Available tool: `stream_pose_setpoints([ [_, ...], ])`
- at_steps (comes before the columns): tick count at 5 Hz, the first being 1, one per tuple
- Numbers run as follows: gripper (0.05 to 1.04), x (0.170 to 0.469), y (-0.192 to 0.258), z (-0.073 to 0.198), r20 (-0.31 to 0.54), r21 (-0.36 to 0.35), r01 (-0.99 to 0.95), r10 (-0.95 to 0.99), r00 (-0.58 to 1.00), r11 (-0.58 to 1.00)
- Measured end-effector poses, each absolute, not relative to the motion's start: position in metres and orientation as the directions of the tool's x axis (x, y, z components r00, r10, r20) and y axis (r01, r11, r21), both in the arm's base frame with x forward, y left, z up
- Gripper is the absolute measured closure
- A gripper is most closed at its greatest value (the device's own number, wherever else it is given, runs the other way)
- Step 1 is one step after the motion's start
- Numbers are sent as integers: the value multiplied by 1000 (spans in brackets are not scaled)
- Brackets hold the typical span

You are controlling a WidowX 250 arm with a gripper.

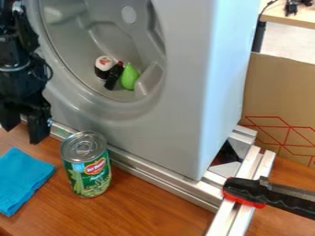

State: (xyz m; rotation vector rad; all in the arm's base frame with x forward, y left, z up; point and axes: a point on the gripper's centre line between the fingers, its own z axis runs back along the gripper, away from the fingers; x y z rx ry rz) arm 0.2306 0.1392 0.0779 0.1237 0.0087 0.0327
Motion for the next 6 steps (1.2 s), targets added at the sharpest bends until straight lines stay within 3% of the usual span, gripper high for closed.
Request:
stream_pose_setpoints([
  [3, 83, 257, 144, 64, 249, 22, -258, 245, 937, 966],
  [5, 83, 266, 135, 58, 258, -7, -305, 296, 920, 952],
  [6, 83, 272, 136, 49, 214, 27, -333, 320, 923, 942],
])
